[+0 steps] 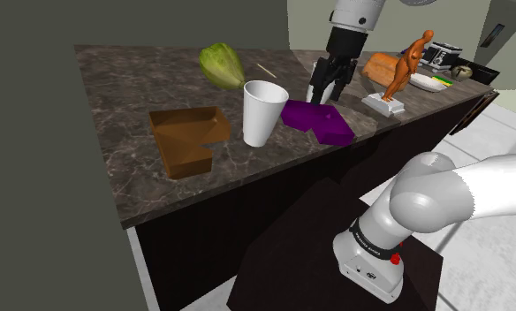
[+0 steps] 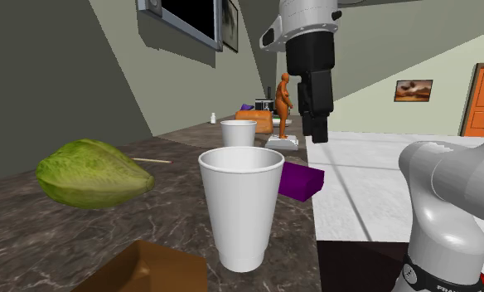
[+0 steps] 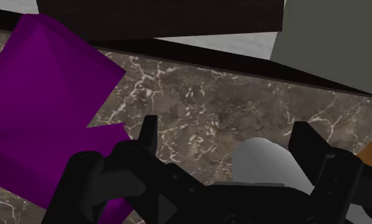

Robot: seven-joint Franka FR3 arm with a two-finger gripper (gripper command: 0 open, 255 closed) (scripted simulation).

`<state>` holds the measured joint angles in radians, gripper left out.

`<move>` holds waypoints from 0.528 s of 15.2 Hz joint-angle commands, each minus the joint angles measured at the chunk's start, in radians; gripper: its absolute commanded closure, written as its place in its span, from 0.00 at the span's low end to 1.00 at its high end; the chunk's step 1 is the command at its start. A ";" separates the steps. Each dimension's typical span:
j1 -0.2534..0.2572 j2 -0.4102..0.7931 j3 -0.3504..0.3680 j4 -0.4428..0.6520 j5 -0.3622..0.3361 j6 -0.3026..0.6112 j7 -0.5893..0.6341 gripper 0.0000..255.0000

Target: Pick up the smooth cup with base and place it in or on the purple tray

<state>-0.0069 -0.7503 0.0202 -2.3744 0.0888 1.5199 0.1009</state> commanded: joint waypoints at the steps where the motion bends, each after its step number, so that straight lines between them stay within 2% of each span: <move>1: 0.000 0.000 0.000 0.000 0.000 0.000 0.000 0.00; 8: 0.006 0.191 0.011 0.096 0.064 0.204 0.030 0.00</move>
<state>-0.0011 -0.5816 0.0317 -2.2931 0.1450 1.6988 0.1286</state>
